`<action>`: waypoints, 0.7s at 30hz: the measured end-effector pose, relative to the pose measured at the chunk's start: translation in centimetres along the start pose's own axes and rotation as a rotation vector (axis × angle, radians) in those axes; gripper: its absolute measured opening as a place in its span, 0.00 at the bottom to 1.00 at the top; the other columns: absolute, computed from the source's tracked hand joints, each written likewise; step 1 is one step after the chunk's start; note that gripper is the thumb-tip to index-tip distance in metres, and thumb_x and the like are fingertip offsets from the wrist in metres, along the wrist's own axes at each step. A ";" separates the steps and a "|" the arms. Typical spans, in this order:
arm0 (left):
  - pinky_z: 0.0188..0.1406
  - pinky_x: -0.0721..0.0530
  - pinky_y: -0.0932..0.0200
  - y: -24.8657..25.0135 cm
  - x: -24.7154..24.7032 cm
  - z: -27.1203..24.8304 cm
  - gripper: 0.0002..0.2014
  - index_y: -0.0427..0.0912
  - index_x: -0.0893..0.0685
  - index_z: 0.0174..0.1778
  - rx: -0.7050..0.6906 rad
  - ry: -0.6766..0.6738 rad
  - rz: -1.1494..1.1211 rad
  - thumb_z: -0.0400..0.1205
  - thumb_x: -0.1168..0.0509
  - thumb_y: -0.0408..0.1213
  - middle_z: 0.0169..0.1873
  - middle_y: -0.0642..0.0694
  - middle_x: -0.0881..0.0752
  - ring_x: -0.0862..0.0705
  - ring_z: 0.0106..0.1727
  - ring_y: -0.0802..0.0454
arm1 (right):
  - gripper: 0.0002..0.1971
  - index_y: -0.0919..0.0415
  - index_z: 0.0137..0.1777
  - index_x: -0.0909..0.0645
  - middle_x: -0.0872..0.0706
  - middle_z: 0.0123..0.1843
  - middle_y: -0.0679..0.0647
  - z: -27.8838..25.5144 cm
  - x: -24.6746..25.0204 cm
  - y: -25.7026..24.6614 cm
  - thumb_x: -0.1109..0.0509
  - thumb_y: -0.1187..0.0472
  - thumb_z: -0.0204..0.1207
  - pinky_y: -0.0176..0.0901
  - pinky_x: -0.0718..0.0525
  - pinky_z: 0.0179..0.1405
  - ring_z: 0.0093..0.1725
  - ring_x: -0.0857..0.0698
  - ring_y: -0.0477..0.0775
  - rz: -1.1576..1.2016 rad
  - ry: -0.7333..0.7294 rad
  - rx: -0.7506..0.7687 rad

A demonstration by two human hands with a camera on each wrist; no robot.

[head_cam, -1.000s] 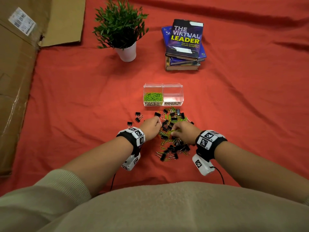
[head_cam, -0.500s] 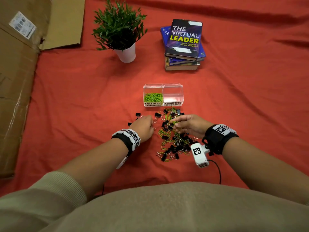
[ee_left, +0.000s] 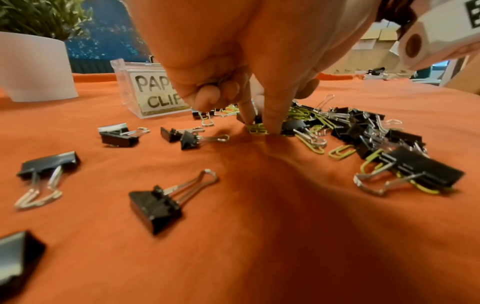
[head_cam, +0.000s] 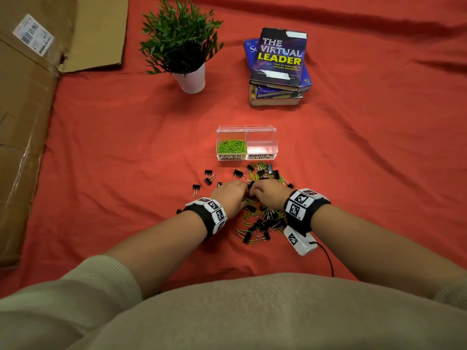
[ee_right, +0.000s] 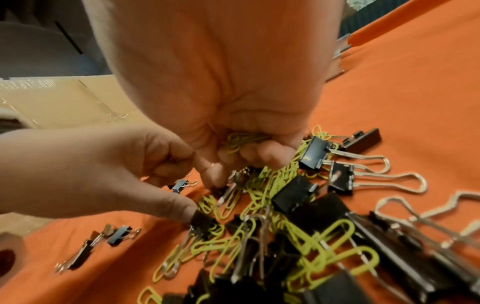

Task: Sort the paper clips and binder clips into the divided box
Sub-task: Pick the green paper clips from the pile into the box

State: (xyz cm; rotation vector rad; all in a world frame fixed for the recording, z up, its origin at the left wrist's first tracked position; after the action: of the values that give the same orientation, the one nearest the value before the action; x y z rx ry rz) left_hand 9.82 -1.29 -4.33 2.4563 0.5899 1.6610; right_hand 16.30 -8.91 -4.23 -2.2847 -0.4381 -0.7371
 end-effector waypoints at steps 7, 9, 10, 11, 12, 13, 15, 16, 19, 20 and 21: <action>0.57 0.22 0.48 -0.4 -0.1 -0.5 0.12 0.40 0.20 0.58 -0.035 0.009 0.025 0.81 0.37 0.42 0.57 0.41 0.20 0.21 0.61 0.41 | 0.10 0.52 0.56 0.19 0.12 0.48 0.51 -0.9 1.2 0.5 0.37 0.60 0.76 0.41 0.23 0.39 0.41 0.19 0.50 -0.183 0.111 0.135; 0.57 0.21 0.48 -0.6 -0.1 -0.7 0.13 0.40 0.21 0.56 -0.030 0.022 0.010 0.80 0.37 0.43 0.56 0.42 0.20 0.20 0.60 0.41 | 0.13 0.52 0.57 0.19 0.12 0.52 0.51 -1.1 0.4 0.3 0.37 0.61 0.74 0.43 0.19 0.42 0.47 0.16 0.52 -0.275 0.074 0.182; 0.58 0.21 0.48 -0.7 -0.1 -0.8 0.13 0.40 0.22 0.56 -0.030 0.020 0.013 0.79 0.37 0.43 0.56 0.42 0.20 0.21 0.60 0.41 | 0.14 0.52 0.59 0.19 0.12 0.53 0.52 -1.1 0.1 0.2 0.36 0.61 0.74 0.46 0.17 0.45 0.52 0.16 0.54 -0.317 0.062 0.196; 0.58 0.22 0.48 -0.7 -0.2 -0.8 0.14 0.40 0.22 0.56 -0.033 0.013 0.024 0.79 0.36 0.43 0.56 0.42 0.21 0.21 0.61 0.41 | 0.15 0.53 0.60 0.20 0.13 0.55 0.53 -1.2 -0.2 0.1 0.36 0.61 0.74 0.49 0.16 0.48 0.55 0.16 0.56 -0.356 0.058 0.205; 0.59 0.22 0.48 -0.7 -0.2 -0.8 0.14 0.40 0.22 0.57 -0.038 0.005 0.037 0.79 0.36 0.43 0.56 0.42 0.21 0.21 0.61 0.41 | 0.15 0.53 0.61 0.20 0.13 0.56 0.53 -1.3 -0.3 -0.1 0.36 0.61 0.75 0.50 0.15 0.49 0.57 0.16 0.56 -0.388 0.063 0.214; 0.60 0.22 0.48 -0.6 -0.3 -0.8 0.14 0.40 0.22 0.58 -0.045 -0.001 0.050 0.80 0.35 0.43 0.57 0.42 0.21 0.21 0.62 0.41 | 0.14 0.54 0.61 0.19 0.13 0.56 0.53 -1.4 -0.3 -0.2 0.36 0.60 0.76 0.50 0.15 0.49 0.58 0.17 0.57 -0.413 0.079 0.230; 0.60 0.23 0.48 -0.5 -0.2 -0.8 0.14 0.39 0.22 0.59 -0.066 -0.010 0.087 0.81 0.35 0.43 0.58 0.41 0.21 0.22 0.63 0.41 | 0.12 0.56 0.58 0.18 0.13 0.54 0.53 -1.5 -0.5 -0.5 0.38 0.60 0.77 0.52 0.15 0.48 0.58 0.17 0.58 -0.466 0.100 0.259; 0.60 0.24 0.48 -0.3 -0.2 -0.8 0.14 0.38 0.21 0.59 -0.080 -0.013 0.111 0.81 0.36 0.42 0.58 0.41 0.21 0.22 0.63 0.41 | 0.11 0.57 0.56 0.18 0.13 0.54 0.53 -1.6 -0.7 -0.6 0.38 0.60 0.78 0.54 0.14 0.48 0.57 0.18 0.58 -0.499 0.096 0.265; 0.59 0.23 0.48 0.1 -0.4 -0.9 0.11 0.37 0.20 0.57 -0.111 -0.013 0.147 0.83 0.39 0.38 0.57 0.40 0.20 0.22 0.62 0.41 | 0.11 0.60 0.55 0.18 0.14 0.53 0.55 -1.7 -1.3 -0.7 0.40 0.60 0.80 0.56 0.14 0.49 0.57 0.19 0.58 -0.563 0.075 0.279; 0.59 0.23 0.48 0.2 -0.4 -0.9 0.10 0.36 0.20 0.57 -0.109 -0.011 0.149 0.83 0.40 0.36 0.57 0.40 0.20 0.22 0.62 0.41 | 0.10 0.60 0.54 0.19 0.14 0.53 0.55 -1.7 -1.3 -0.7 0.41 0.60 0.80 0.55 0.15 0.49 0.57 0.19 0.58 -0.564 0.076 0.283; 0.59 0.23 0.48 0.3 -0.4 -0.9 0.10 0.36 0.21 0.57 -0.104 -0.014 0.149 0.83 0.40 0.35 0.57 0.40 0.20 0.22 0.62 0.40 | 0.10 0.60 0.54 0.19 0.14 0.53 0.54 -1.7 -1.2 -0.7 0.40 0.60 0.80 0.55 0.15 0.50 0.57 0.19 0.58 -0.555 0.081 0.284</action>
State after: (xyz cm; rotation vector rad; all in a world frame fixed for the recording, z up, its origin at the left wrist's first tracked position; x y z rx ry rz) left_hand 8.89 -1.82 -4.25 2.4879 0.3165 1.6790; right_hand 14.32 -9.74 -3.58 -1.8675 -1.0893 -0.9578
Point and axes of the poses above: each hand's wrist, its own z-axis towards the middle knuckle, its own x-axis out of the back of the hand, y = z × x, the point moved 7 cm from there along z, towards the middle knuckle
